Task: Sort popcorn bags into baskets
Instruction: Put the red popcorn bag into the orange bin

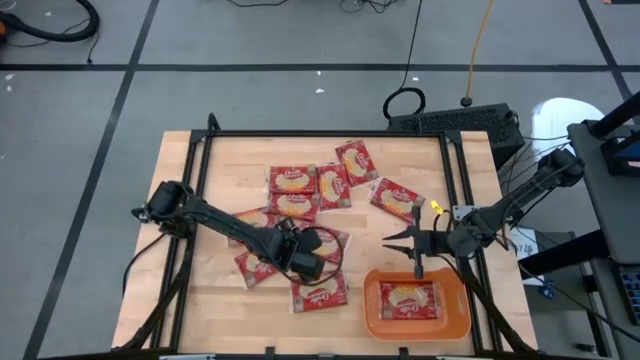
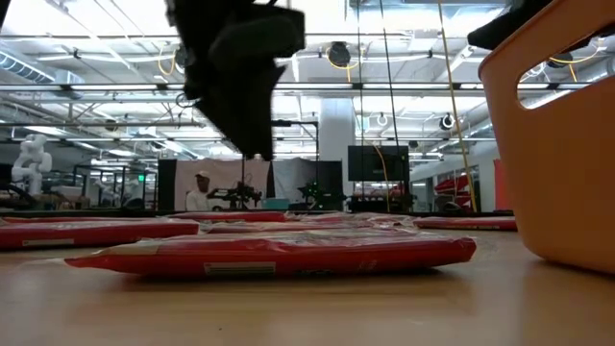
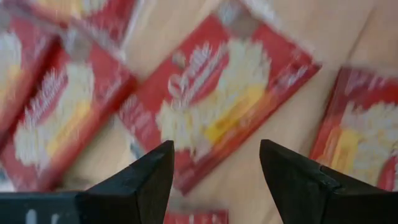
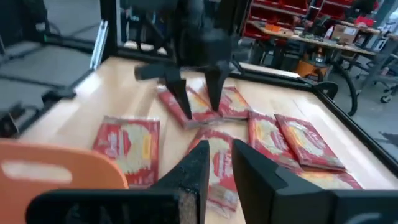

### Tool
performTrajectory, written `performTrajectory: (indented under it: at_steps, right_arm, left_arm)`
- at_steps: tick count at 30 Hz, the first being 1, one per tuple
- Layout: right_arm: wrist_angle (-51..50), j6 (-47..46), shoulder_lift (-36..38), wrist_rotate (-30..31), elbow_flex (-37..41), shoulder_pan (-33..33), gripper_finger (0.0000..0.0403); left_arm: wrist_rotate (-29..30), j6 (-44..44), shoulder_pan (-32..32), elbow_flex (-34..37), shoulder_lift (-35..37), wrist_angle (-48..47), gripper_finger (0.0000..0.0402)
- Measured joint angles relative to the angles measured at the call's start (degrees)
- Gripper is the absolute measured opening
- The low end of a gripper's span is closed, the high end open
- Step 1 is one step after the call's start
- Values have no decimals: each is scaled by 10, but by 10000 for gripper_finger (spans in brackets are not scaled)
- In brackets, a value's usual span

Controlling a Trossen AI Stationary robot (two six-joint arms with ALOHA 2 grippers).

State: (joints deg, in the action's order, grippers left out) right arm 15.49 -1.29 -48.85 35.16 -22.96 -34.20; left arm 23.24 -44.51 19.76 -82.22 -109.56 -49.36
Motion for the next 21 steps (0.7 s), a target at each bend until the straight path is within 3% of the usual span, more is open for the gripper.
performTrajectory:
  at_steps: [5,13,21]
  right_arm:
    - [63,-18,-24,1,0,4,61]
    - [118,-7,-88,-2,0,54,61]
    - [167,-22,-129,-63,-2,76,61]
  left_arm:
    - [40,-160,28,30,1,-115,239]
    - [87,-293,132,152,48,-28,239]
    - [76,-433,275,161,59,-12,239]
